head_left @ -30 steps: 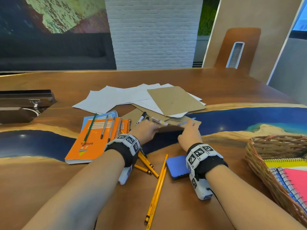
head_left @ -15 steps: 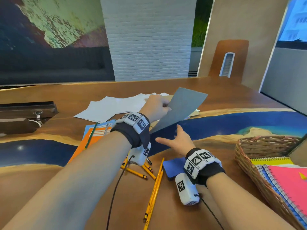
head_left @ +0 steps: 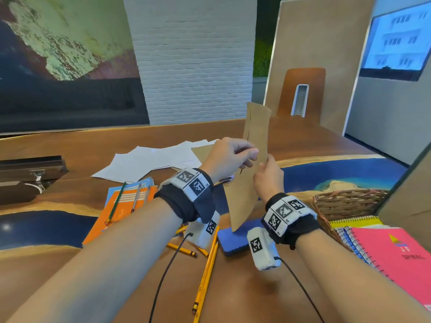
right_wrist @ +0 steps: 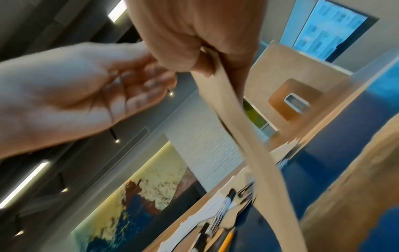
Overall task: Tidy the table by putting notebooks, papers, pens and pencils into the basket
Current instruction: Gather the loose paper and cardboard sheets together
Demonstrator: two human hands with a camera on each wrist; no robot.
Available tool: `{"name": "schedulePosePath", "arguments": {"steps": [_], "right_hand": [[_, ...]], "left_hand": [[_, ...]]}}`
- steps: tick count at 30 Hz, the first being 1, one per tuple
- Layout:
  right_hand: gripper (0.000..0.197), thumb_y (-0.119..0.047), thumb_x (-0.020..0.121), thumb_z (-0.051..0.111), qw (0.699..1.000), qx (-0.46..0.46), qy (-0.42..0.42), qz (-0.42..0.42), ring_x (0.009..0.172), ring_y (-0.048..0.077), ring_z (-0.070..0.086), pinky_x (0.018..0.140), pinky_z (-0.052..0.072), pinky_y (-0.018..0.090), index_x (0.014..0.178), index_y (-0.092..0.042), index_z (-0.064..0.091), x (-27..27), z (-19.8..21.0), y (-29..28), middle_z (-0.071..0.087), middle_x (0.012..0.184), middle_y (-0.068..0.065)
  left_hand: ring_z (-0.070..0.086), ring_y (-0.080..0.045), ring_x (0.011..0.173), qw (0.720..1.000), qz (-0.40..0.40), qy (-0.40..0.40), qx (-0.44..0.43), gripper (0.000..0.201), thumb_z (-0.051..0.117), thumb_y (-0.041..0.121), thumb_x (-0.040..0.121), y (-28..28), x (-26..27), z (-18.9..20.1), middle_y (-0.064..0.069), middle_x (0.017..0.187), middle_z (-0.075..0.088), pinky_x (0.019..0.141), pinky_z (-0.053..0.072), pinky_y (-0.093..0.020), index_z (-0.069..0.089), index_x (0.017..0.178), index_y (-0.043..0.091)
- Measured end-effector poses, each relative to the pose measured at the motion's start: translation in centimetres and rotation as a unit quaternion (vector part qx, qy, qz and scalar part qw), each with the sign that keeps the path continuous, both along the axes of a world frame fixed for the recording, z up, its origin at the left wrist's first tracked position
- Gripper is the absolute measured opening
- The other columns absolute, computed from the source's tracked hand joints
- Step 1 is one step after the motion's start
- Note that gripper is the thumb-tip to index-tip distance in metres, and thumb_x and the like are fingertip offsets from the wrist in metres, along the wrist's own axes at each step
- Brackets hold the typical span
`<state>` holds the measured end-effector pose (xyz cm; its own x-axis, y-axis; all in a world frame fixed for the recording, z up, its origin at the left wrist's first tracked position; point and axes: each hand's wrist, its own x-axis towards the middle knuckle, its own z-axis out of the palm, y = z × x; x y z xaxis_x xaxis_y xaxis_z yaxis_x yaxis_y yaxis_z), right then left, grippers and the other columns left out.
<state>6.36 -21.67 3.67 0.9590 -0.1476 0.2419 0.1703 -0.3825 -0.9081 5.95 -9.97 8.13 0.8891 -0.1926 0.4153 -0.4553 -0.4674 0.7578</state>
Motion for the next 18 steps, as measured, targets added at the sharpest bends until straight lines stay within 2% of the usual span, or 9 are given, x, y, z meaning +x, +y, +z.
{"name": "schedulePosePath", "arguments": {"steps": [2, 4, 6, 8, 11, 14, 16, 18], "right_hand": [[0.033, -0.009, 0.098, 0.035, 0.999, 0.007, -0.026, -0.029, 0.106, 0.033, 0.054, 0.075, 0.034, 0.026, 0.128, -0.010, 0.048, -0.3, 0.6, -1.5, 0.059, 0.116, 0.019], [0.032, -0.008, 0.099, 0.033, 0.997, 0.010, -0.053, -0.053, 0.098, 0.028, 0.053, 0.074, 0.032, 0.022, 0.126, -0.010, 0.050, -0.8, 1.1, -2.9, 0.060, 0.113, 0.016], [0.032, -0.008, 0.100, 0.033, 0.995, 0.016, -0.077, -0.067, 0.089, 0.018, 0.048, 0.071, 0.030, 0.016, 0.126, -0.010, 0.051, -1.4, 1.7, -4.3, 0.059, 0.106, 0.008], [0.031, -0.009, 0.100, 0.034, 0.993, 0.017, -0.093, -0.077, 0.090, 0.014, 0.046, 0.072, 0.029, 0.014, 0.126, -0.011, 0.052, -2.0, 2.2, -5.5, 0.055, 0.101, 0.002], [0.030, -0.009, 0.100, 0.036, 0.990, 0.025, -0.112, -0.077, 0.094, 0.014, 0.048, 0.068, 0.029, 0.011, 0.125, -0.010, 0.053, -3.0, 2.8, -7.1, 0.053, 0.098, -0.002], [0.030, -0.011, 0.100, 0.038, 0.989, 0.035, -0.122, -0.072, 0.097, 0.013, 0.049, 0.068, 0.030, 0.011, 0.126, -0.009, 0.053, -3.5, 2.9, -8.3, 0.054, 0.101, -0.002], [0.027, -0.012, 0.099, 0.041, 0.987, 0.041, -0.132, -0.078, 0.095, 0.014, 0.050, 0.070, 0.031, 0.013, 0.122, -0.009, 0.056, -3.9, 3.2, -9.2, 0.056, 0.098, -0.002], [0.026, -0.012, 0.098, 0.044, 0.987, 0.044, -0.131, -0.080, 0.095, 0.012, 0.050, 0.078, 0.034, 0.015, 0.121, -0.010, 0.056, -4.3, 3.6, -10.2, 0.056, 0.098, -0.003]], "left_hand": [[0.067, -0.012, 0.079, 0.999, 0.032, -0.012, 0.026, 0.019, 0.061, 0.021, 0.091, 0.3, 0.3, -0.1, -0.005, 0.090, 0.072, 0.077, 0.056, -0.026, 0.072, 0.100, 0.008], [0.063, -0.014, 0.091, 0.994, 0.087, -0.015, 0.061, 0.024, 0.064, 0.024, 0.089, 0.9, 1.0, -0.3, -0.004, 0.101, 0.070, 0.086, 0.051, -0.028, 0.069, 0.107, 0.010], [0.058, -0.017, 0.103, 0.987, 0.135, 0.010, 0.082, 0.041, 0.068, 0.026, 0.086, 1.2, 1.9, -0.6, -0.006, 0.119, 0.062, 0.088, 0.045, -0.026, 0.058, 0.123, 0.010], [0.054, -0.025, 0.114, 0.979, 0.175, 0.063, 0.084, 0.065, 0.071, 0.031, 0.083, 1.3, 2.7, -0.9, -0.010, 0.131, 0.051, 0.090, 0.044, -0.030, 0.041, 0.136, 0.009], [0.051, -0.031, 0.120, 0.970, 0.202, 0.117, 0.061, 0.085, 0.074, 0.039, 0.078, 0.6, 3.4, -1.1, -0.014, 0.136, 0.048, 0.097, 0.045, -0.039, 0.028, 0.142, 0.006], [0.054, -0.025, 0.115, 0.978, 0.180, 0.104, -0.027, 0.072, 0.075, 0.034, 0.079, -0.9, 3.7, -0.9, -0.006, 0.130, 0.054, 0.094, 0.048, -0.039, 0.040, 0.135, 0.006], [0.057, -0.022, 0.105, 0.975, 0.174, 0.092, -0.106, 0.052, 0.073, 0.027, 0.081, -1.6, 3.9, -0.3, -0.002, 0.117, 0.060, 0.089, 0.049, -0.036, 0.052, 0.124, 0.008], [0.062, -0.023, 0.100, 0.974, 0.160, 0.074, -0.146, 0.030, 0.072, 0.025, 0.082, -2.2, 4.4, 0.3, -0.004, 0.108, 0.067, 0.090, 0.051, -0.038, 0.062, 0.108, 0.013]]}}
